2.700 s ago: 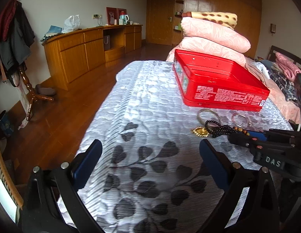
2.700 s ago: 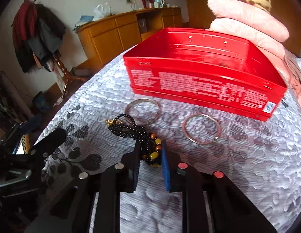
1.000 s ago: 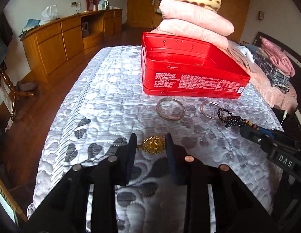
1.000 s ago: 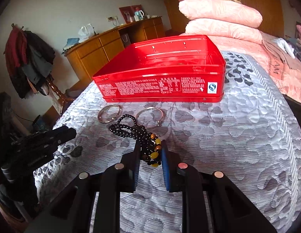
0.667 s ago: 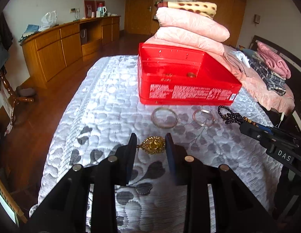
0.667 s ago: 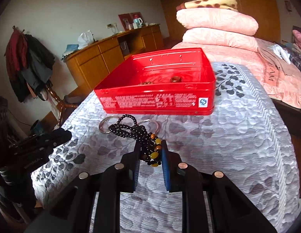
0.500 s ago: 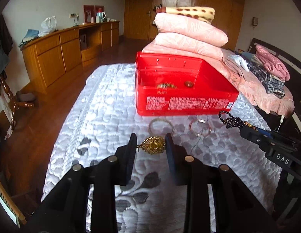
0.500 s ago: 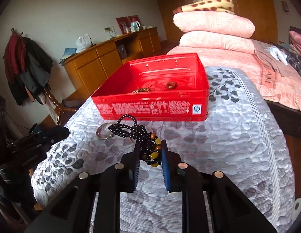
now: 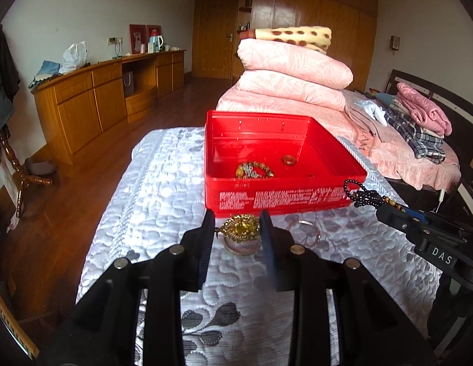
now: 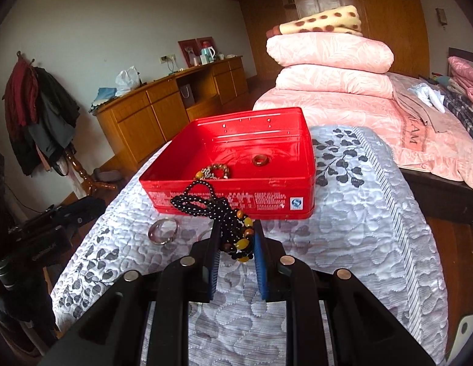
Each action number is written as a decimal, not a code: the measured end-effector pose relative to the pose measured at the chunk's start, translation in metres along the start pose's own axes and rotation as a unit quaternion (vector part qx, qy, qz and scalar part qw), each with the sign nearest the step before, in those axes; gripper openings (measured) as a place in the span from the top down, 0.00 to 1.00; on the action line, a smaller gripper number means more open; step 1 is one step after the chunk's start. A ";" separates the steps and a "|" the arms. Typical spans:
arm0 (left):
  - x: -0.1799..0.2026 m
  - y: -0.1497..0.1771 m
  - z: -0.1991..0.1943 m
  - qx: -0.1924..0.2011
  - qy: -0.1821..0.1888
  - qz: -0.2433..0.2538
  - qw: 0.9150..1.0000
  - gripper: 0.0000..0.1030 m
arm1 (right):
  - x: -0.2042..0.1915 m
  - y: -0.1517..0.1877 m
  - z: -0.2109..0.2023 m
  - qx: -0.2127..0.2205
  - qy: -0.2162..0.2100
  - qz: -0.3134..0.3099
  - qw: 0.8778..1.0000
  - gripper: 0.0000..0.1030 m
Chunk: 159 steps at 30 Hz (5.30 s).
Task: Organize jewelry
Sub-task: 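Carry the necklace and pendant into the red tin while both tools open, then withdraw both open tools from the tin toward the silver rings, then move the right tool to the small silver ring and close on it, then grasp the silver bangle with the left tool while the right holds the ring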
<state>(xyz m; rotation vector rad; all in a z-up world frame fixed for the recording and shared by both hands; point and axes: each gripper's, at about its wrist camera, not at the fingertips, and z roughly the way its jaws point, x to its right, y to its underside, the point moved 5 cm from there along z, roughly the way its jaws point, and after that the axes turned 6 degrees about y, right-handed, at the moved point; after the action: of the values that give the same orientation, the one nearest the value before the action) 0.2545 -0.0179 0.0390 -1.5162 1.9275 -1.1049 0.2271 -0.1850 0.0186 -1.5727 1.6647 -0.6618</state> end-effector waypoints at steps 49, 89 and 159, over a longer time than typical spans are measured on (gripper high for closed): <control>-0.027 -0.066 0.058 0.060 -0.042 -0.007 0.997 0.05 | 0.048 -0.052 0.045 0.036 0.058 0.083 0.994 0.06; -0.035 0.041 0.017 -0.020 -0.058 -0.004 0.998 0.05 | -0.021 0.038 0.055 -0.085 0.042 -0.008 0.995 0.06; -0.011 0.032 0.118 -0.144 -0.037 -0.009 0.989 0.29 | 0.018 0.033 0.075 -0.099 0.056 0.024 0.993 0.54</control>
<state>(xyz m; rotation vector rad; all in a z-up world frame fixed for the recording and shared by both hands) 0.3275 -0.0419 -0.0565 -1.6993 2.0948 -0.7902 0.2675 -0.1903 -0.0544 -1.6526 1.8941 -0.5844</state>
